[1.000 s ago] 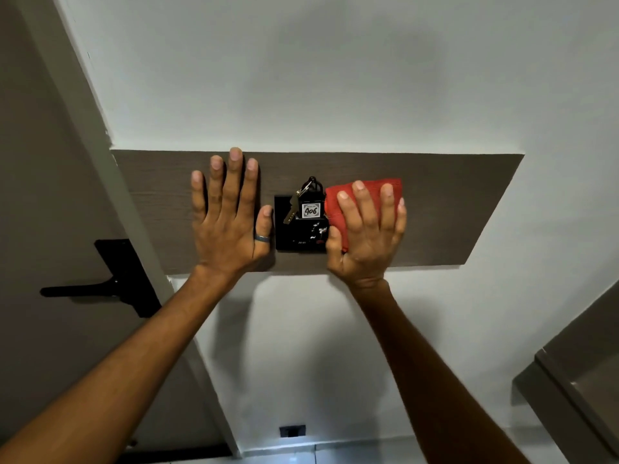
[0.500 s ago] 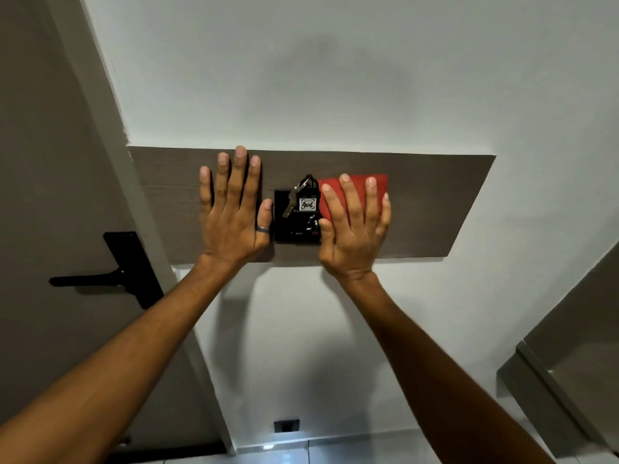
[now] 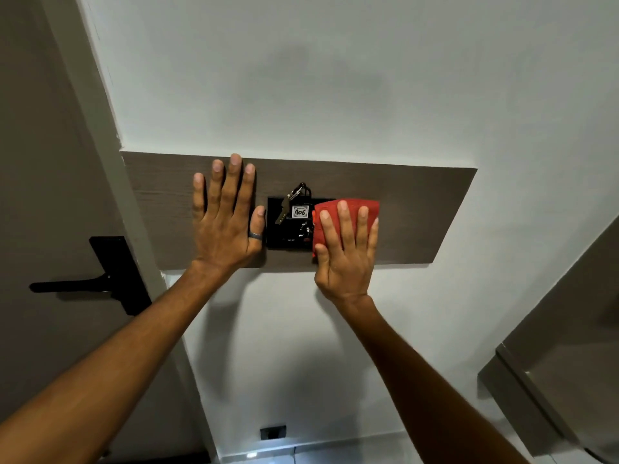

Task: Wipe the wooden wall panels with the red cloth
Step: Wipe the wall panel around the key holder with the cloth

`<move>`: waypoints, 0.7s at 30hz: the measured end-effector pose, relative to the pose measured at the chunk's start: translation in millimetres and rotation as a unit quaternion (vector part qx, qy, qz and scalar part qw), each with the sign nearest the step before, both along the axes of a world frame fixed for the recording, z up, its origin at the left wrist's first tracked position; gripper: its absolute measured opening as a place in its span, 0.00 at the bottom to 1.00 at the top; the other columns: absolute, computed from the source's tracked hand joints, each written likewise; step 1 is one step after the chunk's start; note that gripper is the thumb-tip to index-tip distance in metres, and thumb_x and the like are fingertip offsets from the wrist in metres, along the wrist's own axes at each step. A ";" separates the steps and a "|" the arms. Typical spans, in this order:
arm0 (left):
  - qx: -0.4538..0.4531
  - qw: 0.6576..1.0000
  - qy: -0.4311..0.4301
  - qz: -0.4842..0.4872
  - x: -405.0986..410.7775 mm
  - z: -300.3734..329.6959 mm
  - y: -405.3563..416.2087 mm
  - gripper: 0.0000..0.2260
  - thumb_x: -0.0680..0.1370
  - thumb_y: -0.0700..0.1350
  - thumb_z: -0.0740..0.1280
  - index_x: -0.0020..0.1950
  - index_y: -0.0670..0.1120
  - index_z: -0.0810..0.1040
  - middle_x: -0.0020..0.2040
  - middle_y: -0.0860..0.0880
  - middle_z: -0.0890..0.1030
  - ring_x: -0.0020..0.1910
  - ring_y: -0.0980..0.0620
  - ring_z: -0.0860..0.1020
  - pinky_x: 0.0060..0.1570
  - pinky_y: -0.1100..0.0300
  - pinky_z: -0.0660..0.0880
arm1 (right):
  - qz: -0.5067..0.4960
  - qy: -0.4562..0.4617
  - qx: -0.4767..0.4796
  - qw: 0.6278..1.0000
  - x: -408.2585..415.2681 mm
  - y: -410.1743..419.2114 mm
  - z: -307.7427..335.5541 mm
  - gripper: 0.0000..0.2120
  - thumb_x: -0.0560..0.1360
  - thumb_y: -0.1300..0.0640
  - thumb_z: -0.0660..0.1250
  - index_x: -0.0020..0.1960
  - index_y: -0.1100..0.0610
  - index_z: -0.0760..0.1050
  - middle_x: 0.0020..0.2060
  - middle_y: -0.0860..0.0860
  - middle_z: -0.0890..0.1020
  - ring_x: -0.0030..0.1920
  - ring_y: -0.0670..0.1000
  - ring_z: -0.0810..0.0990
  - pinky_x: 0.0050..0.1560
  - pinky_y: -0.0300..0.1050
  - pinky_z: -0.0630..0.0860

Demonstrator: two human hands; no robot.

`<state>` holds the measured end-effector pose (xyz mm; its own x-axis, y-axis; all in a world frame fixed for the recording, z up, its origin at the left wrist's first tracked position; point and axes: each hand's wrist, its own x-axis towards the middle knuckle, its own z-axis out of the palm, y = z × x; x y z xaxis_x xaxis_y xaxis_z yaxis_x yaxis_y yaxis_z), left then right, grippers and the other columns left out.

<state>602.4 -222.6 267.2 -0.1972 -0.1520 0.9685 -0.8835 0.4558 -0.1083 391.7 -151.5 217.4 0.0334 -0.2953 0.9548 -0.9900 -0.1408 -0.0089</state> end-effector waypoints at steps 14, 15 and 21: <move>-0.024 1.000 0.015 -0.005 -2.7 -3.5 -2.1 0.29 0.85 0.51 0.56 0.83 0.41 0.55 0.81 0.42 0.58 0.83 0.46 0.46 0.82 0.45 0.43 | 0.000 -0.013 -0.061 0.998 -1.5 -10.0 -2.0 0.26 0.84 0.48 0.56 0.80 0.55 0.61 0.75 0.58 0.71 0.83 0.60 0.55 0.83 0.62 0.49; -0.030 0.999 0.015 -0.002 -3.3 -3.2 -3.0 0.28 0.85 0.51 0.55 0.83 0.41 0.56 0.82 0.42 0.57 0.83 0.46 0.47 0.82 0.44 0.44 | 0.001 -0.006 -0.066 0.998 -4.2 -10.5 -0.7 0.26 0.85 0.48 0.56 0.80 0.56 0.62 0.75 0.58 0.71 0.83 0.59 0.55 0.84 0.61 0.49; -0.032 0.999 0.019 -0.006 -3.5 -2.9 -5.4 0.28 0.84 0.51 0.56 0.83 0.41 0.57 0.81 0.39 0.61 0.83 0.44 0.49 0.81 0.42 0.46 | 0.001 0.023 -0.119 0.993 -5.4 -21.9 40.7 0.23 0.84 0.48 0.56 0.75 0.55 0.71 0.72 0.56 0.77 0.79 0.62 0.65 0.81 0.65 0.56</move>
